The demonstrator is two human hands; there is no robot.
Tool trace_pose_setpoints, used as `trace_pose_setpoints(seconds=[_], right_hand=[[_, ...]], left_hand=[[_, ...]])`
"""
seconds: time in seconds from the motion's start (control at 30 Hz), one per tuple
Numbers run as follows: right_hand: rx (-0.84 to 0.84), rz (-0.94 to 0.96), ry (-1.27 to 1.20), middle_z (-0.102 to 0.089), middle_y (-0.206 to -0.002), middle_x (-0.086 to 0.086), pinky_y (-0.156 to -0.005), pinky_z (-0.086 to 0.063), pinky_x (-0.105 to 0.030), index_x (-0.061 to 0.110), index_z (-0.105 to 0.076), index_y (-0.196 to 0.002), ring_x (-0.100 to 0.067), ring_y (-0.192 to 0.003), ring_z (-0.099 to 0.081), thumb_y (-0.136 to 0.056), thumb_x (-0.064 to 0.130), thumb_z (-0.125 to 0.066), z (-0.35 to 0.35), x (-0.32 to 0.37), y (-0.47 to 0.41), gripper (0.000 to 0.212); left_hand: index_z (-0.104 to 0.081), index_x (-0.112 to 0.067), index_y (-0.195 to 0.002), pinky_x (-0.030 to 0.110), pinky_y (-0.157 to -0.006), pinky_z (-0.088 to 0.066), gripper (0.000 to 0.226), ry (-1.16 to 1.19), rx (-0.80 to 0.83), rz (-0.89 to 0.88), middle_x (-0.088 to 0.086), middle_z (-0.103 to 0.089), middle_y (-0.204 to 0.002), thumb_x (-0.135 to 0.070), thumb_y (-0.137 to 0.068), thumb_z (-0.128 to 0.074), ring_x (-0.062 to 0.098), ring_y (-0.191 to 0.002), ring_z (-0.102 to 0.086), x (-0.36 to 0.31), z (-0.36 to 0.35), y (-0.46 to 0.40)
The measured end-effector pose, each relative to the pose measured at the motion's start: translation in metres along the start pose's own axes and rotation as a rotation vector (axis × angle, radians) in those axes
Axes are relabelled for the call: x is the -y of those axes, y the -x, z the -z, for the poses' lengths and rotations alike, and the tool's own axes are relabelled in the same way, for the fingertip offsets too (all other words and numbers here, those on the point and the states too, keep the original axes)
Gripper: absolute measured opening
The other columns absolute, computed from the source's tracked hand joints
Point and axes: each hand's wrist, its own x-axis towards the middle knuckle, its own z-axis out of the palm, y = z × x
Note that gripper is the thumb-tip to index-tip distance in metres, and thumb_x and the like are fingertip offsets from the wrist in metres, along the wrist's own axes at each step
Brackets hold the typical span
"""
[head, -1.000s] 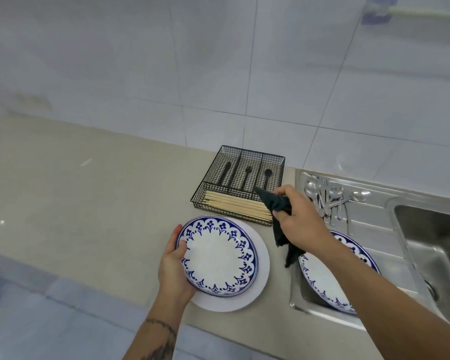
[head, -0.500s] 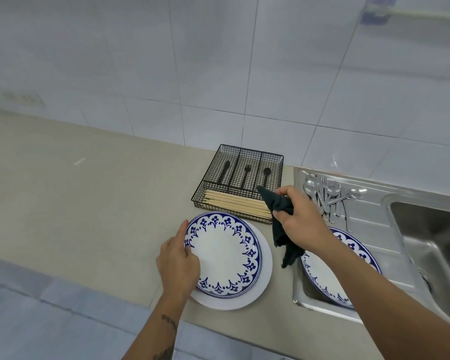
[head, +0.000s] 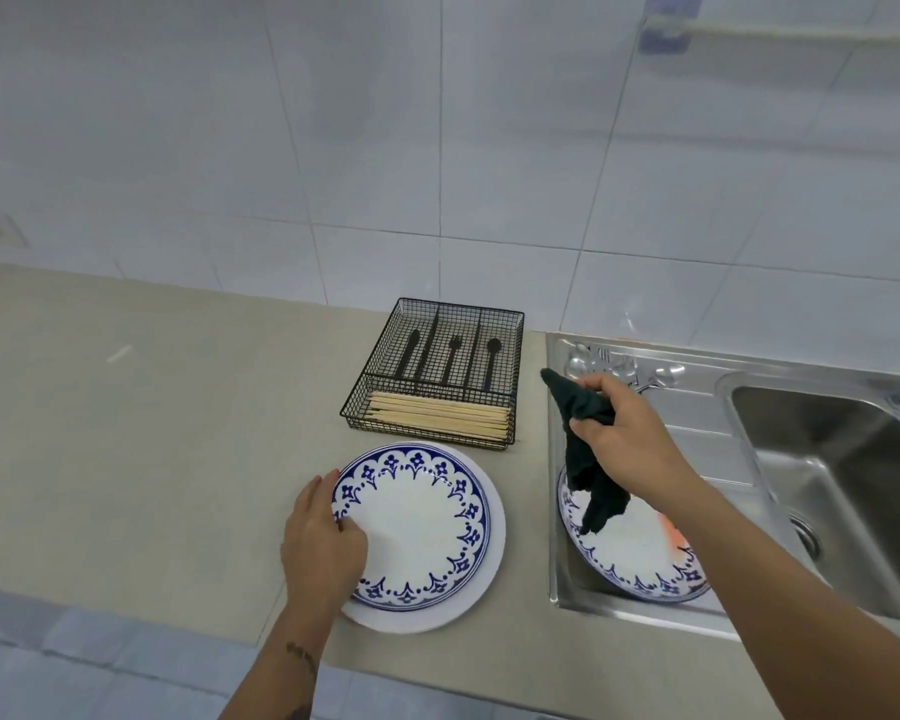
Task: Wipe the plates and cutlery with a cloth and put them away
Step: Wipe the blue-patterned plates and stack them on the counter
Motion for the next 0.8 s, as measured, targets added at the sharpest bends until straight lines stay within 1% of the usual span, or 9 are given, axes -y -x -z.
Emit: trace_pose_setpoints(seconds=[0.07,0.13,0.27,0.33,0.43,0.57,0.63,0.7,0.8], right_hand=[[-0.029,-0.011,-0.009,-0.063,-0.099,0.000,-0.079,-0.052,-0.037,0.030,-0.057,-0.105,-0.021,-0.090,-0.062,-0.092,0.009,-0.061,0.015,-0.008,0.000,0.025],[-0.057,-0.020,0.000,-0.063,-0.099,0.001,-0.081,-0.051,-0.038,0.033,-0.057,-0.105,-0.019,-0.090,-0.061,-0.091,0.009,-0.062,0.030,-0.018,0.000,0.028],[-0.077,-0.058,0.000,-0.065,-0.099,0.000,-0.081,-0.049,-0.037,0.030,-0.060,-0.112,-0.021,-0.092,-0.062,-0.091,0.008,-0.062,0.060,-0.044,0.002,0.030],[-0.076,-0.075,-0.010,-0.066,-0.096,0.000,-0.078,-0.049,-0.035,0.029,-0.062,-0.108,-0.021,-0.090,-0.063,-0.091,0.008,-0.062,0.075,-0.057,0.005,0.026],[-0.066,-0.086,0.005,-0.068,-0.093,0.001,-0.072,-0.047,-0.030,0.026,-0.065,-0.104,-0.017,-0.087,-0.064,-0.091,0.009,-0.063,0.100,-0.076,0.012,0.021],[-0.065,-0.108,0.038,-0.069,-0.088,0.005,-0.069,-0.047,-0.026,0.030,-0.066,-0.096,-0.013,-0.083,-0.065,-0.090,0.014,-0.066,0.138,-0.106,0.022,0.018],[-0.088,-0.129,0.042,-0.070,-0.085,0.005,-0.073,-0.050,-0.031,0.031,-0.065,-0.089,-0.015,-0.082,-0.066,-0.089,0.016,-0.066,0.158,-0.122,0.027,0.015],[-0.118,-0.141,0.044,-0.068,-0.081,0.004,-0.069,-0.049,-0.031,0.030,-0.063,-0.088,-0.015,-0.078,-0.064,-0.090,0.017,-0.064,0.176,-0.137,0.032,0.012],[-0.130,-0.146,0.025,-0.063,-0.074,0.004,-0.064,-0.044,-0.031,0.027,-0.060,-0.088,-0.018,-0.072,-0.061,-0.092,0.019,-0.061,0.199,-0.158,0.037,0.009]], left_hand=[[-0.056,-0.025,-0.138,0.052,-0.113,-0.028,0.058,-0.199,-0.055,-0.081,0.003,-0.042,-0.152,-0.004,-0.084,-0.058,0.028,-0.139,-0.037,-0.017,-0.003,0.001],[-0.062,-0.024,-0.129,0.051,-0.111,-0.031,0.050,-0.199,-0.074,-0.219,0.000,-0.048,-0.143,-0.006,-0.082,-0.061,0.026,-0.133,-0.043,-0.043,-0.014,0.004],[-0.064,-0.022,-0.124,0.031,-0.097,-0.043,0.039,0.012,0.168,-0.417,-0.010,-0.055,-0.122,-0.006,-0.089,-0.057,0.014,-0.111,-0.055,-0.101,-0.057,0.033],[-0.059,-0.023,-0.130,0.033,-0.100,-0.047,0.042,0.007,0.316,-0.458,-0.008,-0.052,-0.128,-0.010,-0.091,-0.055,0.013,-0.111,-0.056,-0.121,-0.088,0.052],[-0.040,-0.027,-0.145,0.035,-0.109,-0.042,0.056,-0.093,0.502,-0.345,-0.001,-0.040,-0.138,-0.016,-0.092,-0.055,0.021,-0.118,-0.054,-0.138,-0.132,0.074],[-0.021,-0.027,-0.153,0.042,-0.106,-0.043,0.075,-0.183,0.486,-0.170,0.006,-0.041,-0.138,-0.020,-0.089,-0.059,0.029,-0.123,-0.051,-0.147,-0.166,0.082],[-0.028,-0.027,-0.149,0.045,-0.102,-0.049,0.072,-0.189,0.434,-0.115,0.006,-0.051,-0.132,-0.013,-0.085,-0.059,0.029,-0.118,-0.055,-0.149,-0.175,0.080],[-0.043,-0.027,-0.140,0.046,-0.094,-0.055,0.065,-0.159,0.394,-0.063,0.005,-0.063,-0.121,-0.005,-0.081,-0.055,0.028,-0.108,-0.061,-0.151,-0.180,0.078],[-0.054,-0.033,-0.132,0.037,-0.071,-0.061,0.057,0.092,0.353,0.070,0.004,-0.070,-0.115,-0.002,-0.085,-0.050,0.024,-0.093,-0.069,-0.159,-0.187,0.082]])
